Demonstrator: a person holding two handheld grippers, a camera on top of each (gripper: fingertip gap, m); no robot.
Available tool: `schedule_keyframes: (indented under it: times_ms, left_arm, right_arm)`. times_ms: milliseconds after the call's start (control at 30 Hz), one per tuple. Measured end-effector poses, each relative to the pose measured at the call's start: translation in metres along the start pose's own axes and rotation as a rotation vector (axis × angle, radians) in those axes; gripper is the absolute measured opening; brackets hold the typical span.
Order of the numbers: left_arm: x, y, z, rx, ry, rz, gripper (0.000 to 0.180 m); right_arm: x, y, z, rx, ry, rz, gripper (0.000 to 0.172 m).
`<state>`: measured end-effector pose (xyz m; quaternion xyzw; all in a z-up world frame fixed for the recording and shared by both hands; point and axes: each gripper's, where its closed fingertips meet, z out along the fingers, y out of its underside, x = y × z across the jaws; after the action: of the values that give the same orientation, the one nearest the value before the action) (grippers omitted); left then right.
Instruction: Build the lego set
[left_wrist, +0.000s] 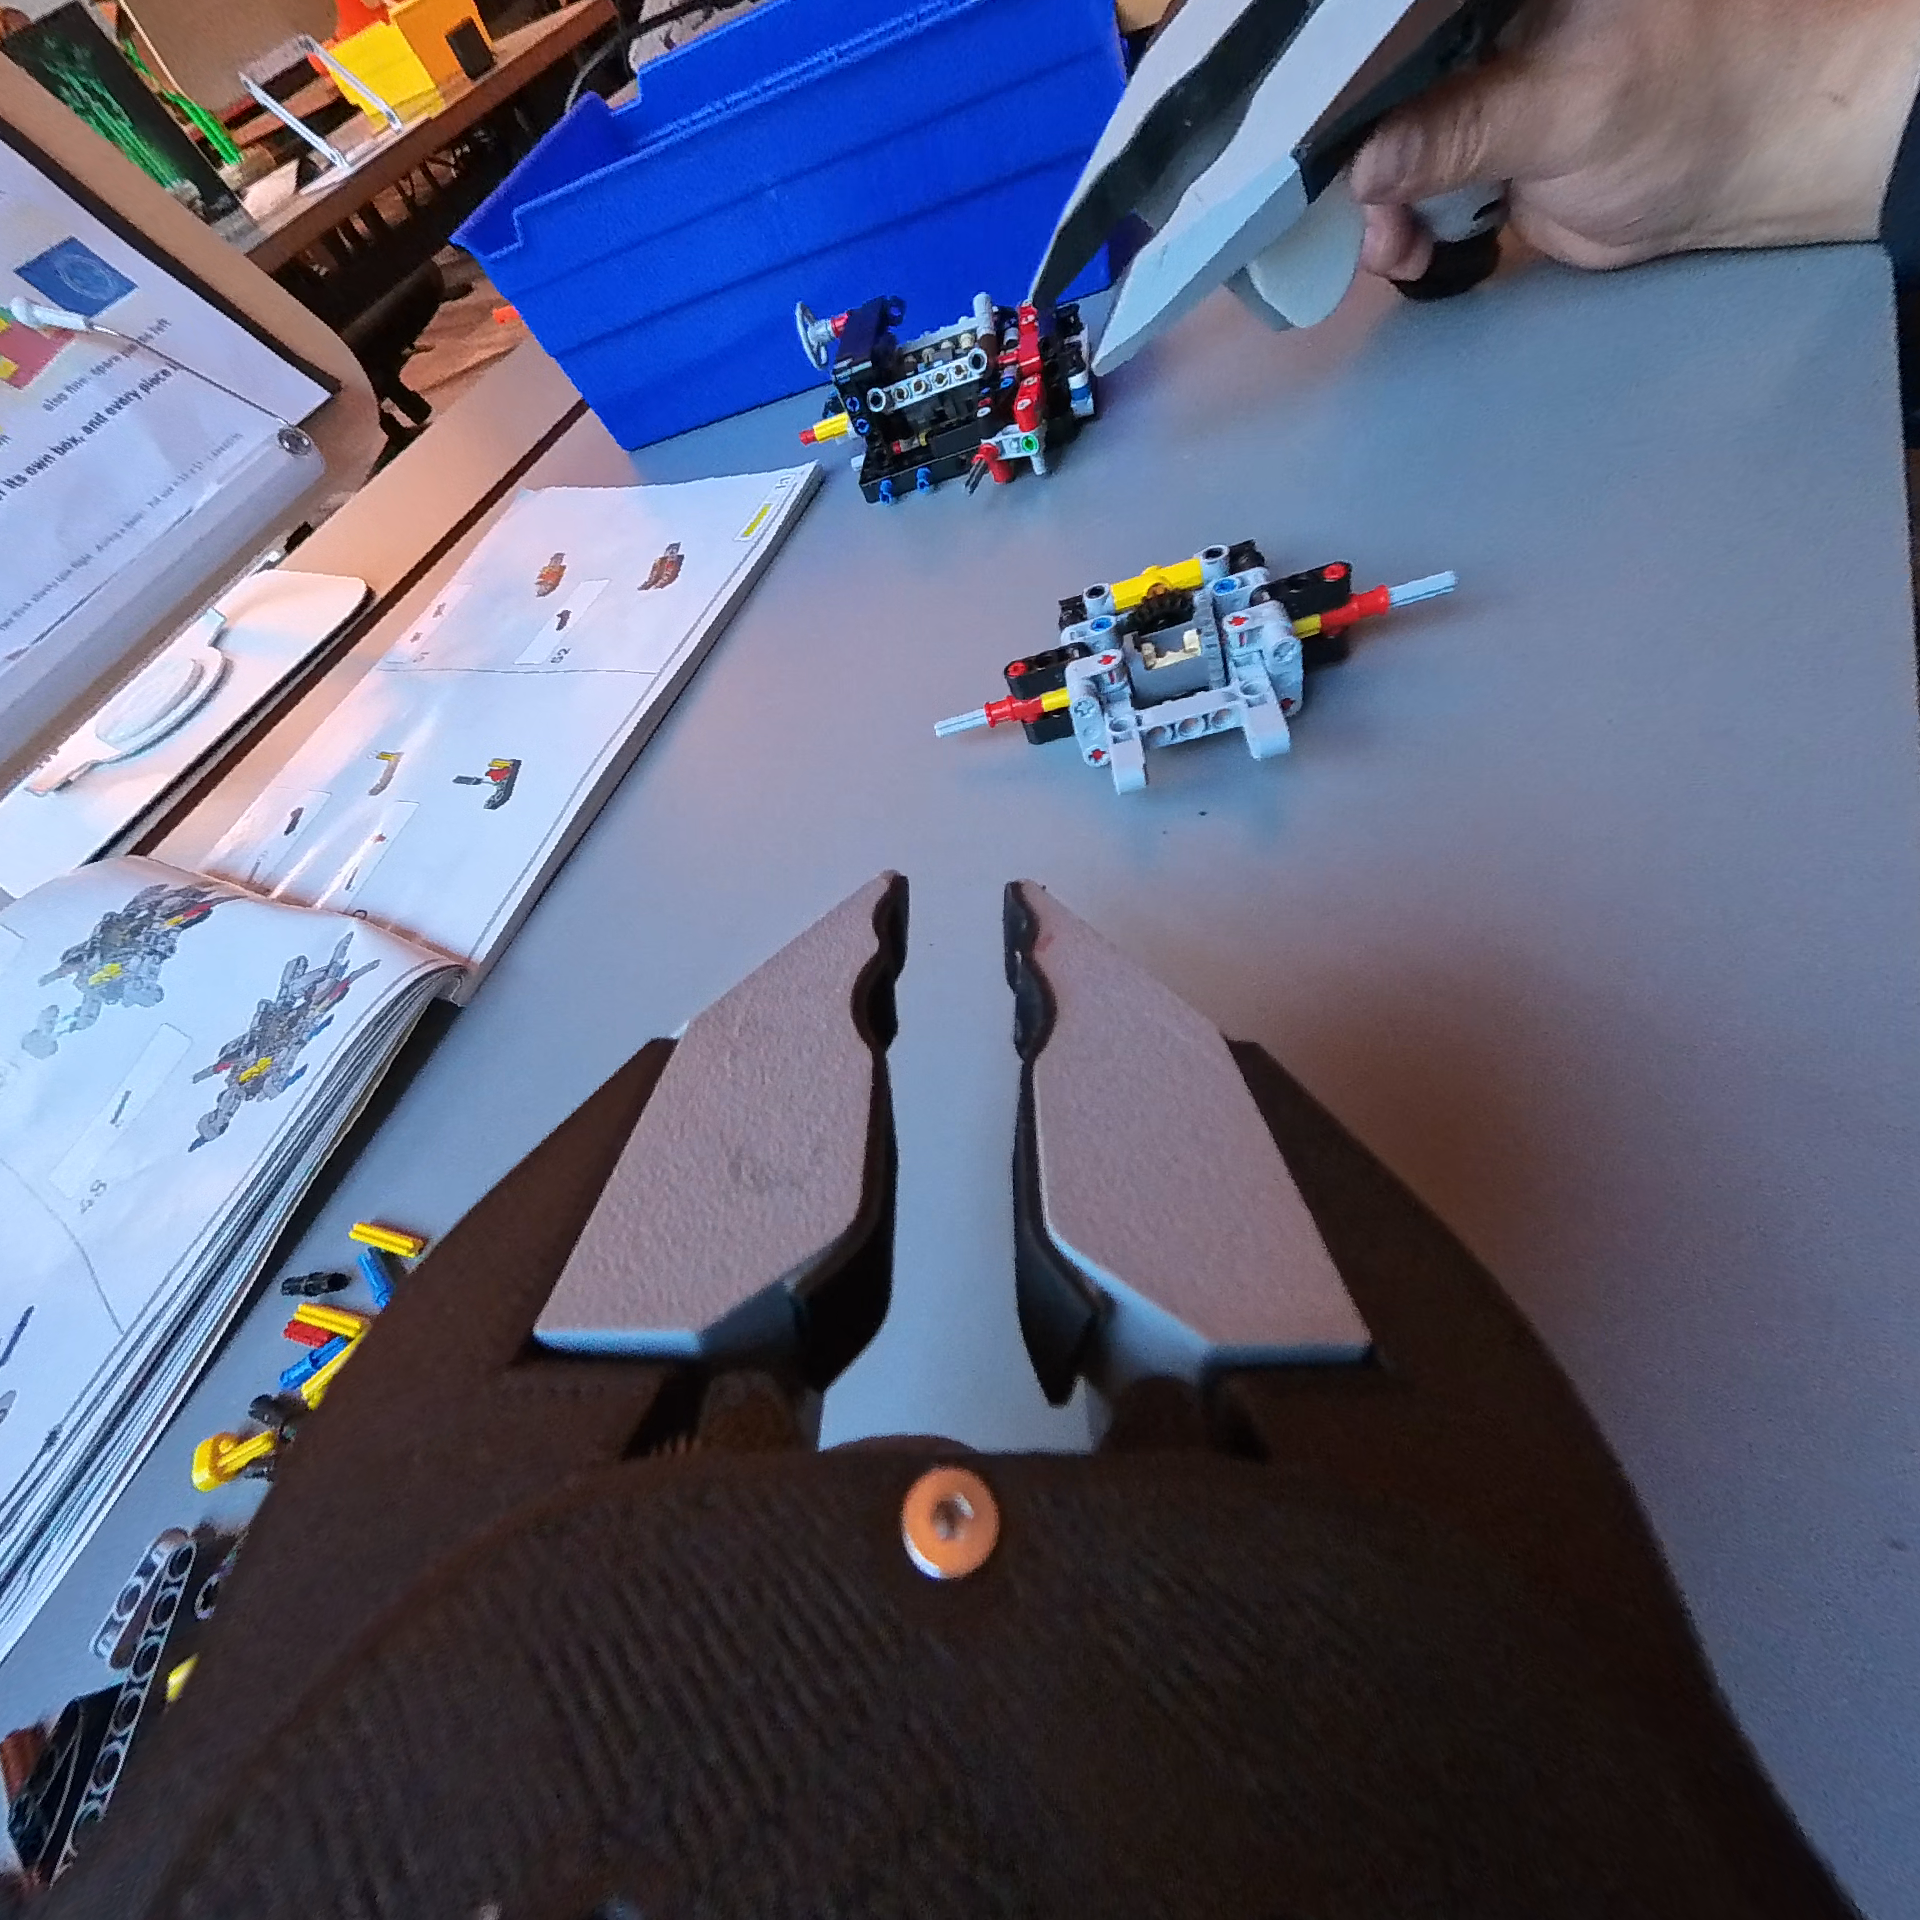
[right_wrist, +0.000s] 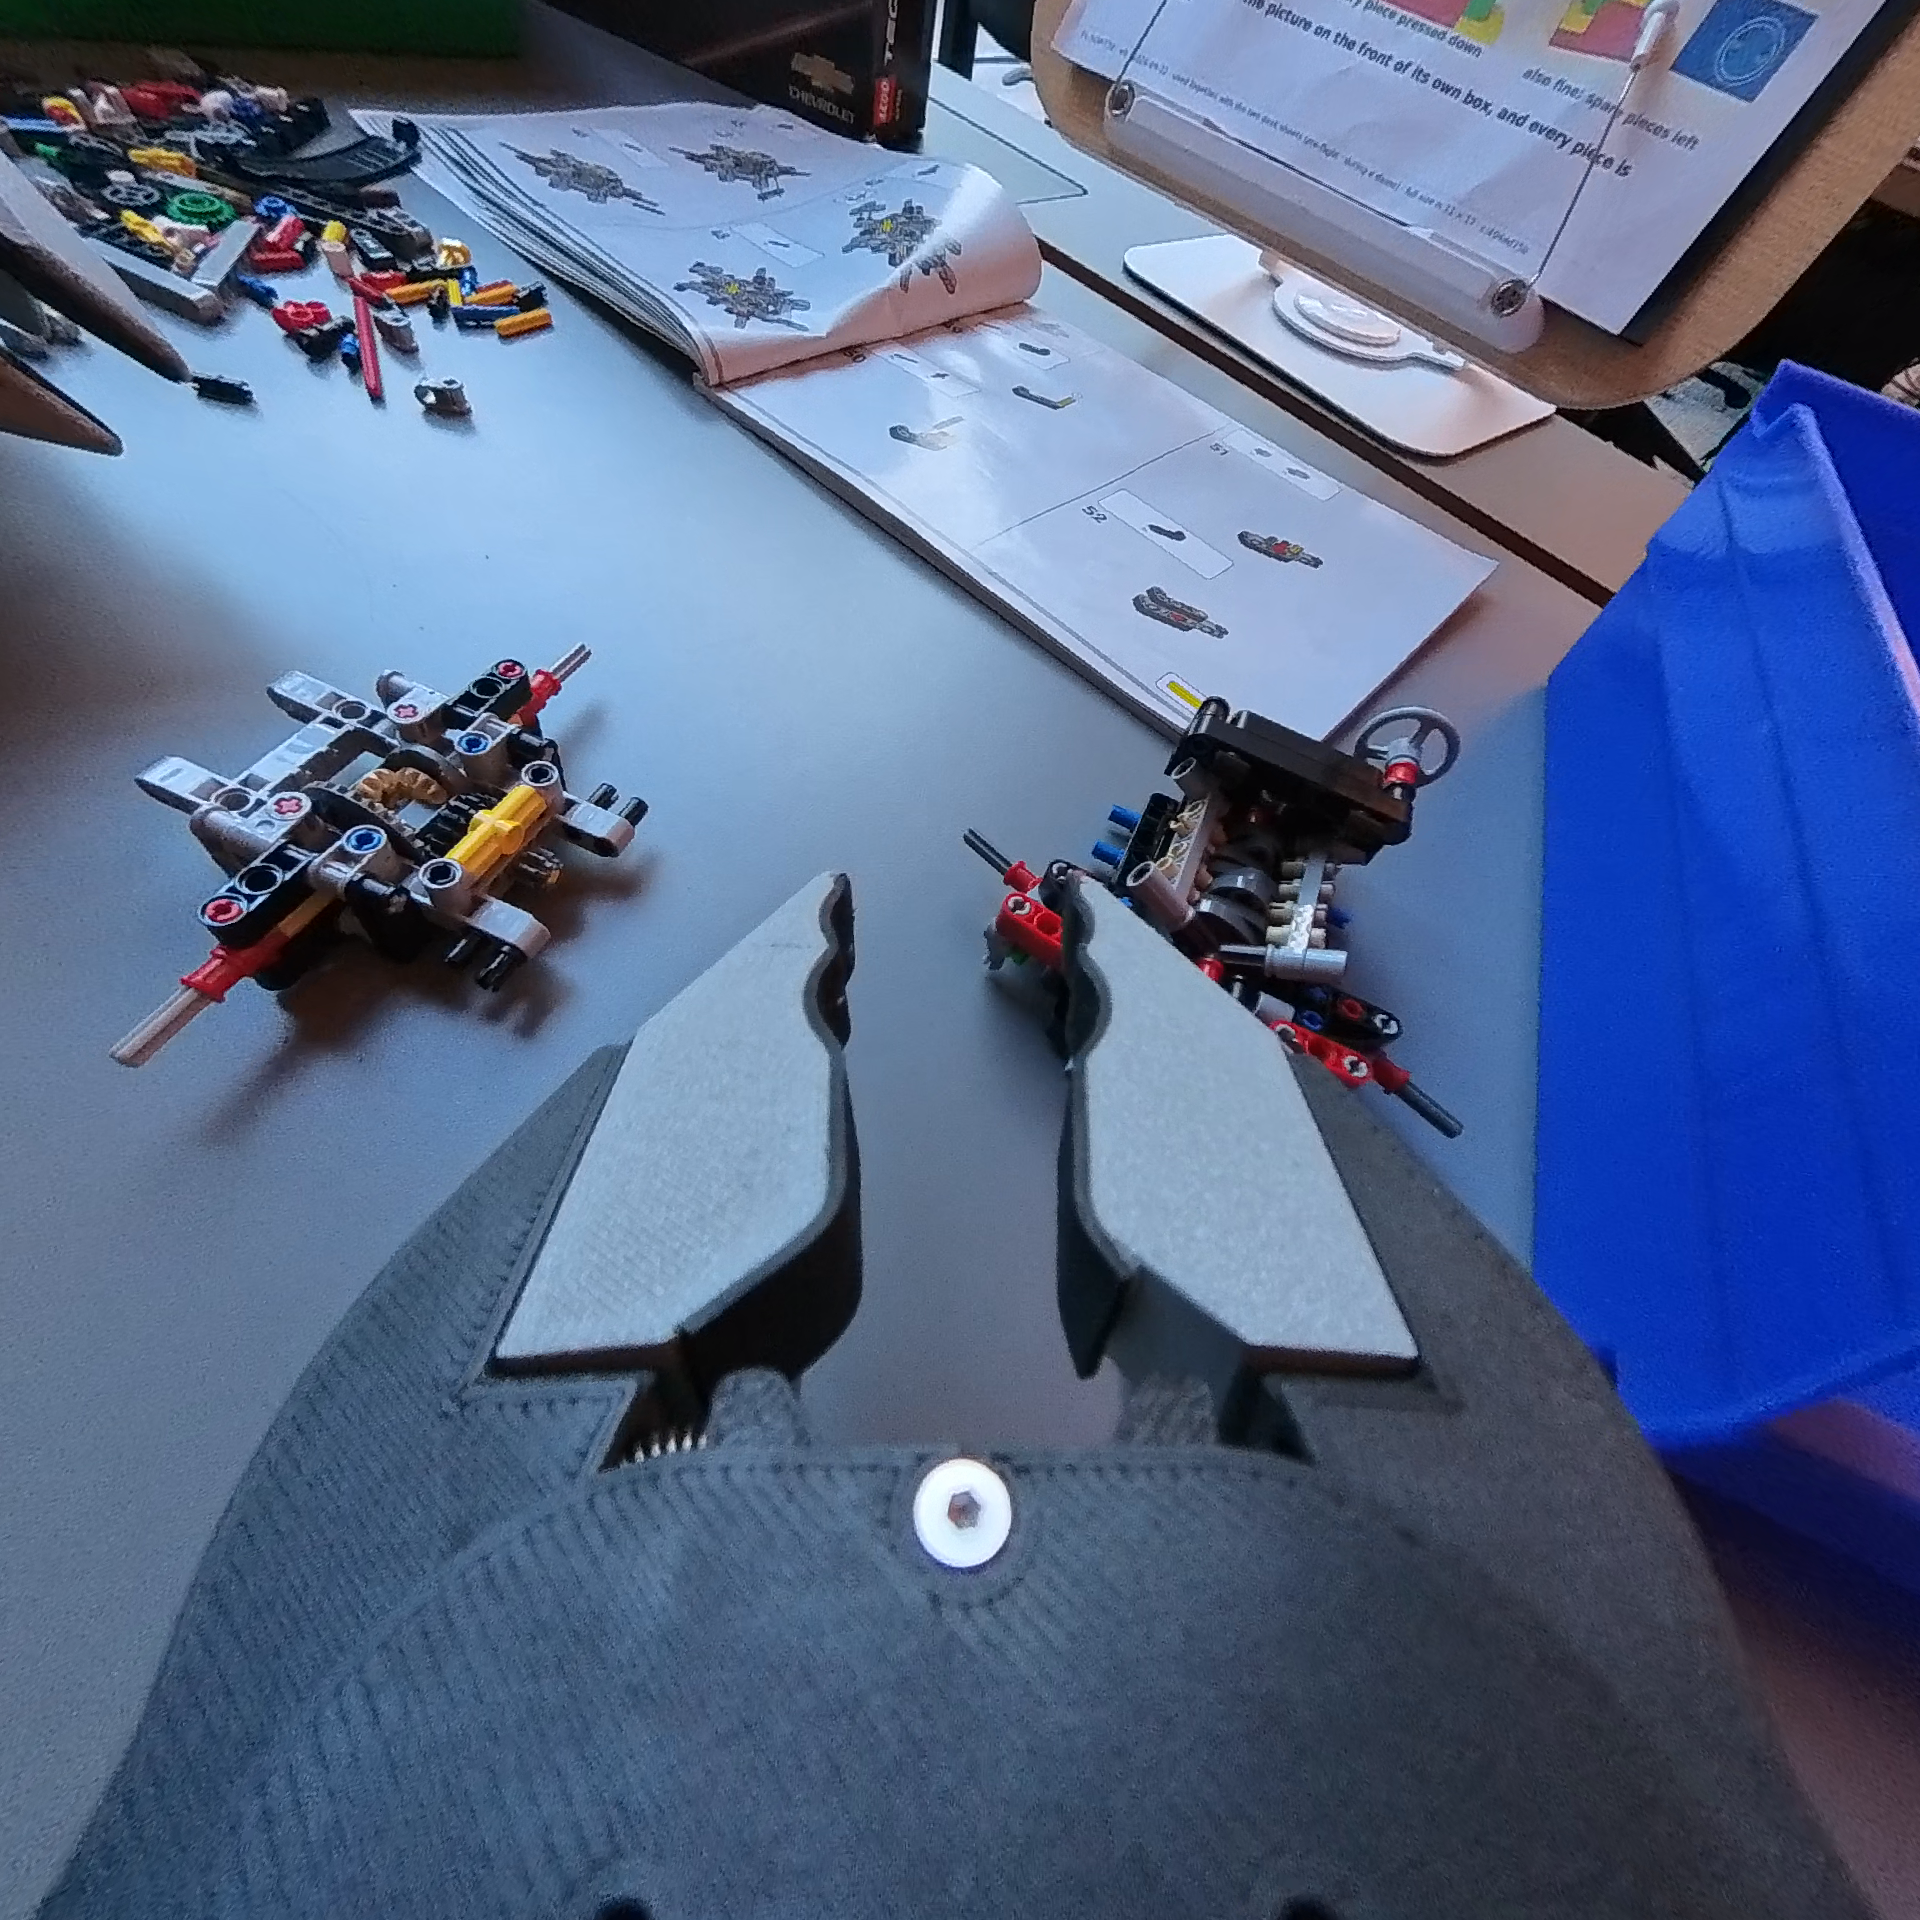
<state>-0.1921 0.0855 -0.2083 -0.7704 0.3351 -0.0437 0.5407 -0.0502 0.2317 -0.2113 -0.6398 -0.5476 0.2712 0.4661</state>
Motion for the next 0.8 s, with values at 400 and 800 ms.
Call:
schedule_keyframes:
  times_ms: [400, 800]
  left_arm:
    - [-0.0014, 0.0006, 0.0004, -0.003, 0.002, -0.016, 0.016]
    - [-0.0025, -0.0003, -0.0005, 0.006, 0.004, -0.029, 0.016]
  right_arm:
    - [-0.0010, -0.0012, -0.0007, 0.009, 0.001, -0.011, 0.037]
    - [-0.0023, -0.0002, 0.0007, -0.001, -0.004, -0.018, 0.036]
